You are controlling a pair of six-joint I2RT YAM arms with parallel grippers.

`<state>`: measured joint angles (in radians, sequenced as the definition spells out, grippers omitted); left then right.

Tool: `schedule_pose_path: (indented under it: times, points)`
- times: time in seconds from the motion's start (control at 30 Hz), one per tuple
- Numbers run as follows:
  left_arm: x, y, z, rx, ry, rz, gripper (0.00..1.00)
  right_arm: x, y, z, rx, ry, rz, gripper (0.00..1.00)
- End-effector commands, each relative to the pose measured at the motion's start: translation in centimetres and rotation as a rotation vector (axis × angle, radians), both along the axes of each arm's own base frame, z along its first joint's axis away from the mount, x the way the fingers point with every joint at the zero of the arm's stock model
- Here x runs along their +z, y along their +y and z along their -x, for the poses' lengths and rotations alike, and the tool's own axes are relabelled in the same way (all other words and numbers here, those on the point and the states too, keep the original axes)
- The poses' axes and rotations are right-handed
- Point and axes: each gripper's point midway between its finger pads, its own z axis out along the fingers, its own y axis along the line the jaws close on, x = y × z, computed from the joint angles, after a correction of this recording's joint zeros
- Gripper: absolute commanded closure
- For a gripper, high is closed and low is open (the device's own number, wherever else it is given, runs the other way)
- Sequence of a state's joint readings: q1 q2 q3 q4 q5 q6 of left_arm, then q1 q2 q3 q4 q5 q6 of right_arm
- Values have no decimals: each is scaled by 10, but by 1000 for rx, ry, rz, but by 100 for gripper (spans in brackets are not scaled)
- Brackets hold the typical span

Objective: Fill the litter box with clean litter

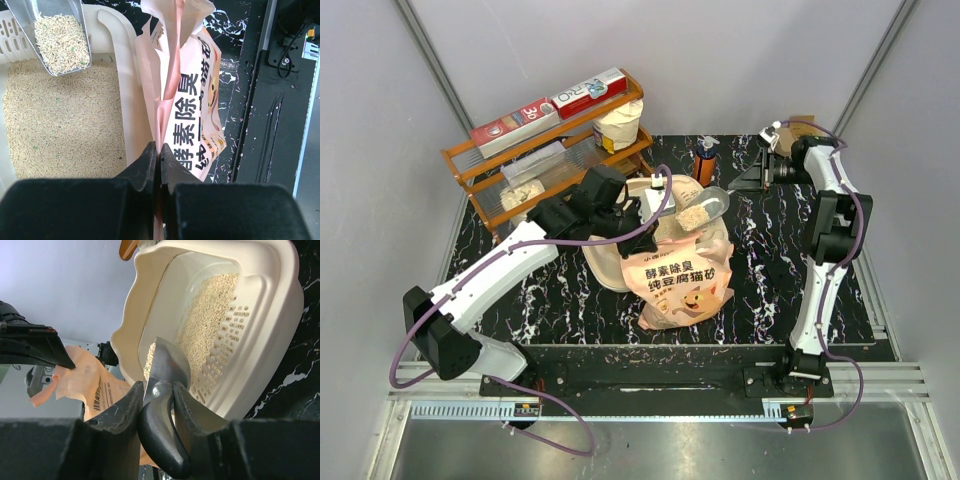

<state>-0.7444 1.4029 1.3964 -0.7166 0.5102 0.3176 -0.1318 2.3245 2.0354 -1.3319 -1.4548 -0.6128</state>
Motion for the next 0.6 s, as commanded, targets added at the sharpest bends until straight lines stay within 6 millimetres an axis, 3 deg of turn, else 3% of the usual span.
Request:
schedule_pose_path:
  times: [0.0,0.17,0.23,0.27,0.3,0.4,0.57]
  points:
    - [-3,4,1,6,7,-17,100,55,24,20,26,135,-145,100]
    - [-3,4,1,-1,7,-14,100,51,34,16,66,89,-43,100]
    - [-1,4,1,-2,0,-10,100,49,32,-1,47,1,32,100]
    - [0,4,1,-4,-4,-9,100,53,32,-6,17,61,49,100]
    - [1,4,2,-6,-6,-7,100,55,30,-23,-9,-43,81,100]
    - [7,5,1,-10,-29,-1,100,63,27,-43,-125,-50,154,100]
    - [19,7,0,-21,-81,14,100,71,37,-35,-177,-117,256,100]
